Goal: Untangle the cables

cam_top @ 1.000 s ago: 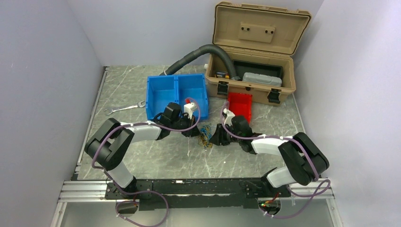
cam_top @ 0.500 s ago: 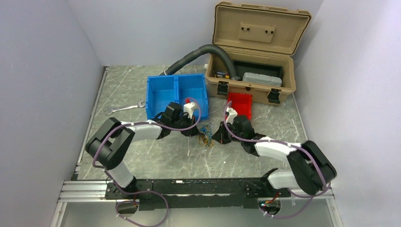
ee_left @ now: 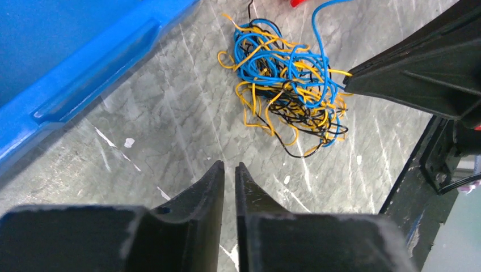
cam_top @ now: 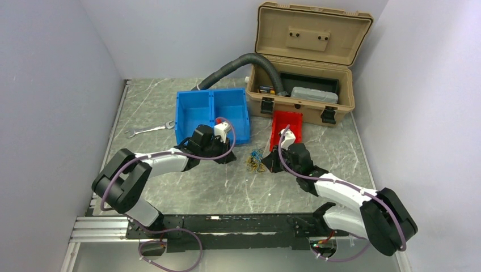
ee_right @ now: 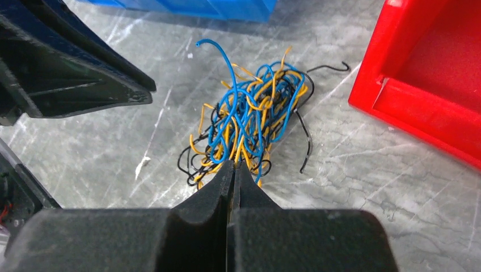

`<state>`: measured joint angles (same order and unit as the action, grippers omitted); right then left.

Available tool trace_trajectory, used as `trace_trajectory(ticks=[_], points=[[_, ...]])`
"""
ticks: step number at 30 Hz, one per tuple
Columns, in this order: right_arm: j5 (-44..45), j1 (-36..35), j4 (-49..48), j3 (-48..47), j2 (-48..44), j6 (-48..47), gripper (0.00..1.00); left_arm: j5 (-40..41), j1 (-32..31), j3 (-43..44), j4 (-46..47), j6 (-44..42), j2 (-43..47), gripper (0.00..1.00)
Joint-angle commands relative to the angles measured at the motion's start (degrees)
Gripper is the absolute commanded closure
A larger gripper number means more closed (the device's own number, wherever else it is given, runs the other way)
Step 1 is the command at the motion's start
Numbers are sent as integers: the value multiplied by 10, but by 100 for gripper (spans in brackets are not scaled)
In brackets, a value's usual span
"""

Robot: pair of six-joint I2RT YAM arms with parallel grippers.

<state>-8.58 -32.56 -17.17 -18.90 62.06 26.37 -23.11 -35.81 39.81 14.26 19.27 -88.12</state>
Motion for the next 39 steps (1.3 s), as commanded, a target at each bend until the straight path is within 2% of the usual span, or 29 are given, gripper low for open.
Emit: trace_trajectory(ticks=[1, 4, 11, 14, 24, 33, 35, 36, 39], points=[[-39, 0, -23, -16, 33, -9, 100, -29, 0, 14, 30, -3, -8, 72], [-47, -1, -27, -19, 39, -8, 100, -43, -1, 4, 50, -1, -6, 53], [-20, -1, -9, -18, 33, -6, 100, -39, -12, 24, 33, 7, -33, 30], [-12, -1, 3, -26, 45, -5, 100, -40, -16, 23, 50, 38, -46, 3], [-5, -1, 10, -31, 51, -6, 100, -14, -40, 77, 10, 92, -91, 0], [-5, -1, 11, -29, 43, -4, 100, 29, -80, 175, -63, 115, -165, 10], [-6, -1, 12, -30, 43, -3, 100, 45, -88, 193, -82, 118, -182, 17], [-4, -1, 13, -30, 43, -2, 100, 52, -91, 198, -86, 119, -189, 31], [10, -1, 21, -27, 34, 2, 100, 68, -90, 188, -88, 125, -186, 83]])
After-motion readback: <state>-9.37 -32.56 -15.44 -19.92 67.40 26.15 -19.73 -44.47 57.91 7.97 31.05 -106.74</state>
